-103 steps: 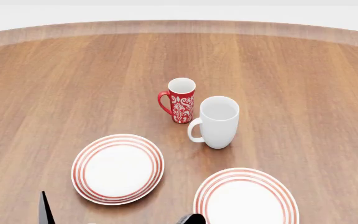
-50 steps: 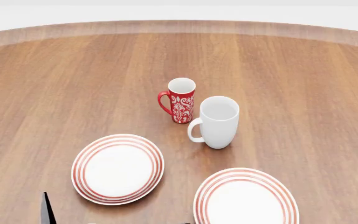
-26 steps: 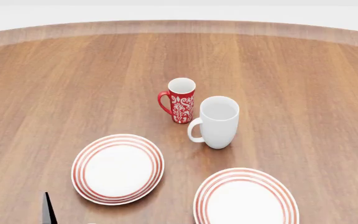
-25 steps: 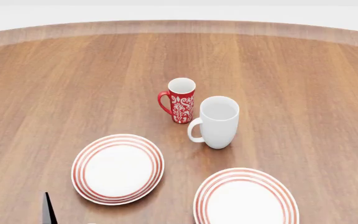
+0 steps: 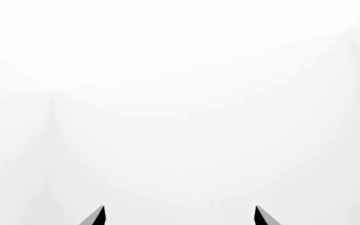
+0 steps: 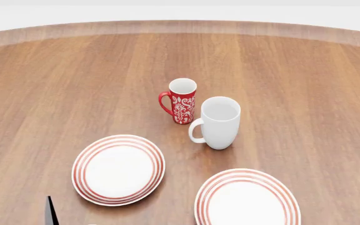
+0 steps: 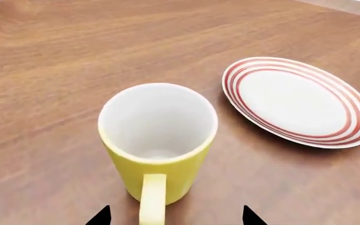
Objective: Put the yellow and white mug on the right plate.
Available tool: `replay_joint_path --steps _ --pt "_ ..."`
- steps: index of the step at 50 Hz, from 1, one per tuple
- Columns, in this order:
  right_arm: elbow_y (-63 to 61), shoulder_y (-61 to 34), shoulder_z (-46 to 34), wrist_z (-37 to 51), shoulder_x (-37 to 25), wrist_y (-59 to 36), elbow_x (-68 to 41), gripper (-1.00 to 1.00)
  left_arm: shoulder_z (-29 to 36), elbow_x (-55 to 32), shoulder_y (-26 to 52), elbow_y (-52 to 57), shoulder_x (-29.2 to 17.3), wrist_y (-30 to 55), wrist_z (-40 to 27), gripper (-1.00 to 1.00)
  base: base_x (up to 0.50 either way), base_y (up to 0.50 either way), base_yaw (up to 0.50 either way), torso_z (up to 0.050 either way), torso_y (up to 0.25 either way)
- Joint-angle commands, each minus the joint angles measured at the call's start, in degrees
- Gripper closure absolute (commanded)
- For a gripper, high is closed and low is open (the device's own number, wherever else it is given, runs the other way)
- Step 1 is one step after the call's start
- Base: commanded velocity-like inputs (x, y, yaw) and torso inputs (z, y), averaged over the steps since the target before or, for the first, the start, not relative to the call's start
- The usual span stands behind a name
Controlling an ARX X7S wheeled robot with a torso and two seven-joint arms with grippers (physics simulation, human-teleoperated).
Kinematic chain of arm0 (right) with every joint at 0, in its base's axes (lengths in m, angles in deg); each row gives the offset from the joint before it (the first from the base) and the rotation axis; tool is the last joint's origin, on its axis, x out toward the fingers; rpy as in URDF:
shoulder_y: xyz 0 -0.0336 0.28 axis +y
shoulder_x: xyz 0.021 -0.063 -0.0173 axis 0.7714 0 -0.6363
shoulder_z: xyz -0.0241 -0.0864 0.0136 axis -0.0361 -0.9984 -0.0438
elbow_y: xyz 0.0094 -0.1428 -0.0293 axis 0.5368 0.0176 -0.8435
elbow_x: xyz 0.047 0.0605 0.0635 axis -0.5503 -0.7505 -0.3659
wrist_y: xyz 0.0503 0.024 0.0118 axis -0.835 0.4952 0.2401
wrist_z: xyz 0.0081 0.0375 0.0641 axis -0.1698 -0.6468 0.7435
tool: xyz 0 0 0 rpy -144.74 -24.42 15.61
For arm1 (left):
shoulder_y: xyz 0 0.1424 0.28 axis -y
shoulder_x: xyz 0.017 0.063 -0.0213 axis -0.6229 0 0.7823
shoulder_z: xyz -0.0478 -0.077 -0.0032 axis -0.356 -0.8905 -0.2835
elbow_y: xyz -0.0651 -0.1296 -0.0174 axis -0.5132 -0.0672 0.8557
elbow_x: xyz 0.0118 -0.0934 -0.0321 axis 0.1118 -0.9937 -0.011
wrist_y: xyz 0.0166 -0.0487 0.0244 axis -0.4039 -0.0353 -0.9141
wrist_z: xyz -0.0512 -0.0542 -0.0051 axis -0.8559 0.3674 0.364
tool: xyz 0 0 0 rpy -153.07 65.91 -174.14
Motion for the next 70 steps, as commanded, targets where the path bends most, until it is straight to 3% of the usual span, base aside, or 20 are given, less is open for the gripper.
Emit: replay_joint_path --steps 1,13,14,27,35,40,54,70 --pt "4.88 -1.07 0.68 -1.01 3.15 2.05 1.83 -1.0 -1.17 0.65 0.42 -1.89 1.04 -1.34 0.44 -1.0 0.0 0.0 0.0 0.0 0.0" --pt "10.65 -2.04 -0.6 -0.54 5.57 5.78 3.29 -1.0 -0.91 0.62 0.33 -1.84 0.83 -1.35 0.09 -1.0 0.0 0.0 0.0 0.0 0.0" --pt "10.54 -2.01 -0.76 -0.36 5.6 5.89 3.5 1.0 -0.92 0.59 0.36 -1.75 0.8 -1.23 0.1 -1.0 0.0 0.0 0.0 0.0 0.0" --pt "11.02 -2.18 -0.38 0.77 5.47 5.85 3.01 1.0 -0.67 0.42 0.46 -1.59 0.54 -0.98 -0.1 -1.0 0.0 0.0 0.0 0.0 0.0" --pt "5.2 -1.91 1.14 1.44 3.61 3.97 1.11 1.0 -0.57 0.44 0.37 -0.98 0.37 -0.35 -0.09 -1.0 0.0 0.0 0.0 0.0 0.0" --pt "-3.32 -3.45 5.4 3.8 0.76 -0.51 -2.29 1.0 -0.57 0.6 0.05 -0.11 0.27 0.1 -0.16 -1.0 0.0 0.0 0.0 0.0 0.0" --pt "-12.06 -8.82 17.2 10.04 -6.36 -5.31 -8.17 1.0 -0.81 -0.12 -1.01 4.83 -0.29 3.8 0.95 -1.0 0.0 0.0 0.0 0.0 0.0" --pt "-19.4 -5.45 21.56 14.58 -12.47 -9.18 -9.81 1.0 -0.67 -0.08 -0.76 5.01 -0.6 4.11 0.64 -1.0 0.0 0.0 0.0 0.0 0.0"
